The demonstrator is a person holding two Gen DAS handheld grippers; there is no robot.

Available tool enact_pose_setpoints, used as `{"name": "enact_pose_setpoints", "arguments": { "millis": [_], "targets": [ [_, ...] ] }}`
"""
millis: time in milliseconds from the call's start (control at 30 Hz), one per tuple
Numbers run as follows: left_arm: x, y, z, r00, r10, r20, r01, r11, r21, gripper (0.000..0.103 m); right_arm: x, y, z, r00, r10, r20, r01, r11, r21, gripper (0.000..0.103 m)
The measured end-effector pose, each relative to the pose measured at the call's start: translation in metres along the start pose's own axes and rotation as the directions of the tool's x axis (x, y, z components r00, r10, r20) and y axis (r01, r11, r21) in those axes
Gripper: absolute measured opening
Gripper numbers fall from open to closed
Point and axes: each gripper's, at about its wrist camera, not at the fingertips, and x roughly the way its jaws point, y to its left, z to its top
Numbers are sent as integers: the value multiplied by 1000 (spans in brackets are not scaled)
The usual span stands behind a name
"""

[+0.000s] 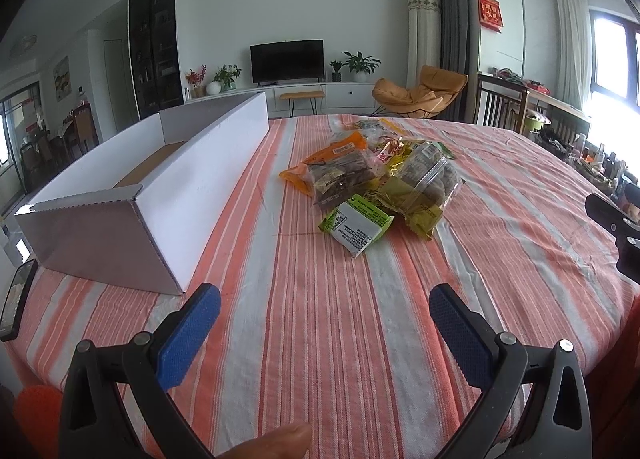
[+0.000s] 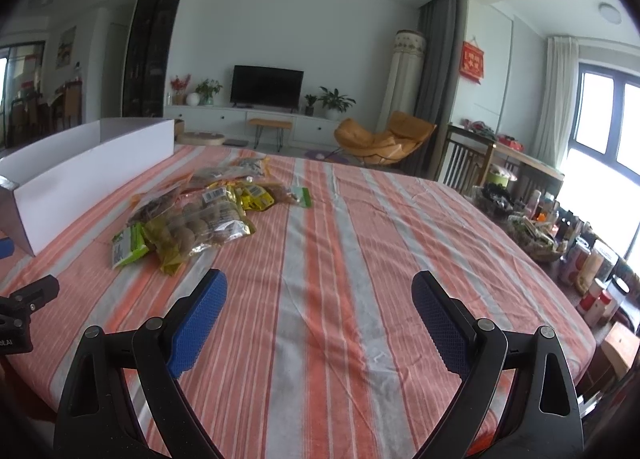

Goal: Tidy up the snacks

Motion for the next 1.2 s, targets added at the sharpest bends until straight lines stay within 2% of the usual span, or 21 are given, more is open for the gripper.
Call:
{"name": "enact_pose_setpoints", "arguments": {
  "millis": [1200],
  "targets": [
    [2, 3, -1, 1000, 6, -10, -6, 1000, -3, 103, 3, 1, -1, 1000, 4, -11, -4, 1000, 4, 95]
  ]
}}
